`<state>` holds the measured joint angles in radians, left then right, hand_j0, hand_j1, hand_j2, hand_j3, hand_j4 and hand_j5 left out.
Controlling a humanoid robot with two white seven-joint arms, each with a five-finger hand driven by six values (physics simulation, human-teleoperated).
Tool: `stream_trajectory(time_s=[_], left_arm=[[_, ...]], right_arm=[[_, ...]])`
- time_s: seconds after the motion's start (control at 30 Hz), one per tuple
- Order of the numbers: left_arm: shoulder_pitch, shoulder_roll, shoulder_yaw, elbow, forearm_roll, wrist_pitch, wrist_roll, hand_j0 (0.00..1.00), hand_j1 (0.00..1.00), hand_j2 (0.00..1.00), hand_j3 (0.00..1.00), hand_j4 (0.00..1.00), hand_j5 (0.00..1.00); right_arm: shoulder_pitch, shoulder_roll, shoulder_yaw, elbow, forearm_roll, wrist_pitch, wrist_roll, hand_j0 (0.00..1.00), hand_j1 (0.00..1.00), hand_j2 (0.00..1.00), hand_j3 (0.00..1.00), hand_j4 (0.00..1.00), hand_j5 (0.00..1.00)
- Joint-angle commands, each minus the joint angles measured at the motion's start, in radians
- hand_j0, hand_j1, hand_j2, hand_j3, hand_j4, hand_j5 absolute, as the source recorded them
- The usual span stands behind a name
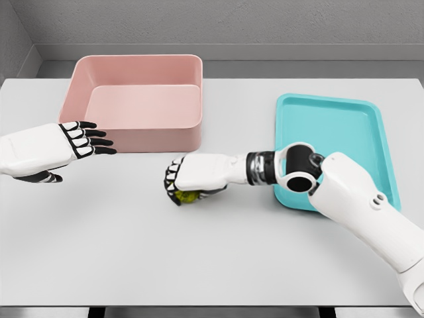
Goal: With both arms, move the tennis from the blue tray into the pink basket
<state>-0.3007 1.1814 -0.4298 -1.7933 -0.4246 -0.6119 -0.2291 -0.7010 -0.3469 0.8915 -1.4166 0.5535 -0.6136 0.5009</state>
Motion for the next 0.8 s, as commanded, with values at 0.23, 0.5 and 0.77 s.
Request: stream_trajectory(time_s=[0.23, 0.5, 0.77], left_arm=[[0.0, 0.006, 0.0, 0.0, 0.007, 0.001, 0.001, 1.0, 1.0, 1.0, 1.0, 1.0, 1.0], [0.0, 0.006, 0.002, 0.0, 0.007, 0.001, 0.001, 1.0, 1.0, 1.0, 1.0, 1.0, 1.0], [0.0, -0.002, -0.001, 0.005, 0.003, 0.001, 0.001, 1.0, 1.0, 1.0, 1.0, 1.0, 1.0]], right_arm=[[0.002, 0.006, 0.011, 0.004, 0.006, 0.003, 0.002, 0.86, 0.86, 0.86, 0.86, 0.86, 0.86], [-0.002, 0.003, -0.005, 0.005, 0.025, 0.003, -0.001, 0.97, 0.97, 0.97, 0.97, 0.97, 0.97], [0.011, -0.098, -0.243, -0.194, 0.017, 0.003, -0.001, 1.0, 1.0, 1.0, 1.0, 1.0, 1.0]])
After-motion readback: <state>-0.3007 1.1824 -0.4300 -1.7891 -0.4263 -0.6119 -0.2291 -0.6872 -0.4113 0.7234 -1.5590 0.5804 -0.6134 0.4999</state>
